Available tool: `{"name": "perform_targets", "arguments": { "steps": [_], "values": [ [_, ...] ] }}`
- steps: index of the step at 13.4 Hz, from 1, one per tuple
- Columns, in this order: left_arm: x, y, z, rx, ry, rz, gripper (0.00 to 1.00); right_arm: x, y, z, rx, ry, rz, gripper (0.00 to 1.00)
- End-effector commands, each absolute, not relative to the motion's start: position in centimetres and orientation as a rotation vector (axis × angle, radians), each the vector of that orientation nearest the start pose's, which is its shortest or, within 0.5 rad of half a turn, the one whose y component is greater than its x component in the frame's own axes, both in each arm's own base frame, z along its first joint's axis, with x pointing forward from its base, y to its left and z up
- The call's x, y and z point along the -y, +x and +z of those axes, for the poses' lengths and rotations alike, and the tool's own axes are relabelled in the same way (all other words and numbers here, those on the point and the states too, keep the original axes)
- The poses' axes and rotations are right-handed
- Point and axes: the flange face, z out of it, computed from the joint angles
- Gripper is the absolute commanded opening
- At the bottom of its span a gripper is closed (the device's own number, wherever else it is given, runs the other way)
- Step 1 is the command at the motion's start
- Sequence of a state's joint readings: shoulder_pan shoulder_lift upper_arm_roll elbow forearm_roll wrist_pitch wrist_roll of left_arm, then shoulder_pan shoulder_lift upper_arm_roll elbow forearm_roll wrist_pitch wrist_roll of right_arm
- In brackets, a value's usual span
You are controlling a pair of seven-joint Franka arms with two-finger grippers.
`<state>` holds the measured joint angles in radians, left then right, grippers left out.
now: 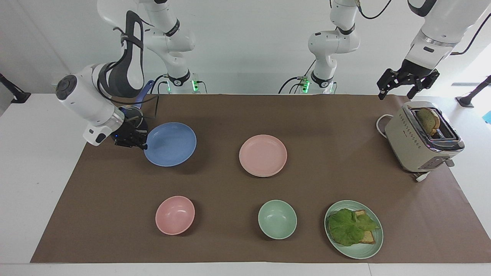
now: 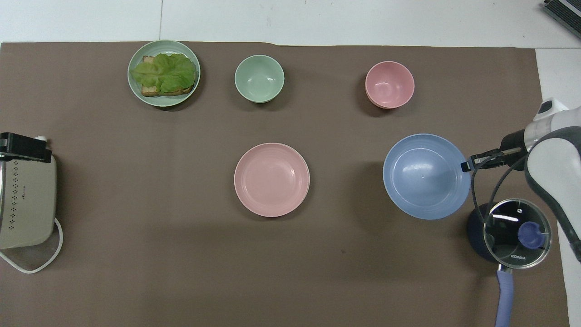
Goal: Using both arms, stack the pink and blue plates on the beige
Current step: 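Carry the blue plate onto the pink plate with the right gripper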
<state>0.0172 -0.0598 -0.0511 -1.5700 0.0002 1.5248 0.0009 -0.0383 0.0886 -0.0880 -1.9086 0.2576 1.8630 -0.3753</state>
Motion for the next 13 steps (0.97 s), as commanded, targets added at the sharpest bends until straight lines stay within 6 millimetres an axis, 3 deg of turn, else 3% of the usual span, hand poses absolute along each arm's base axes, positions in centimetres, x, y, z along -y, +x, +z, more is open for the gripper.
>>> {"name": "perform_targets", "arguments": {
  "steps": [1,5,8,11,13],
  "values": [
    [1.7,52.7,65.3,-0.051,-3.146,-0.017,1.00,0.7,56.6,44.0,0.154,-2.856,0.126,0.00],
    [1.7,52.7,65.3,-0.051,-3.146,-0.014,1.00,-10.7,56.5,43.8,-0.040,-2.902,0.096,0.00],
    [1.7,52.7,65.3,-0.051,-3.146,-0.014,1.00,-18.8,55.7,42.3,-0.151,-2.910,0.075,0.00],
    [1.7,52.7,65.3,-0.051,-3.146,-0.014,1.00,-24.8,54.6,40.5,-0.227,-2.907,0.052,0.00],
    [1.7,52.7,65.3,-0.051,-3.146,-0.017,1.00,-26.3,54.5,39.6,-0.247,-2.905,0.039,0.00]
  ]
}}
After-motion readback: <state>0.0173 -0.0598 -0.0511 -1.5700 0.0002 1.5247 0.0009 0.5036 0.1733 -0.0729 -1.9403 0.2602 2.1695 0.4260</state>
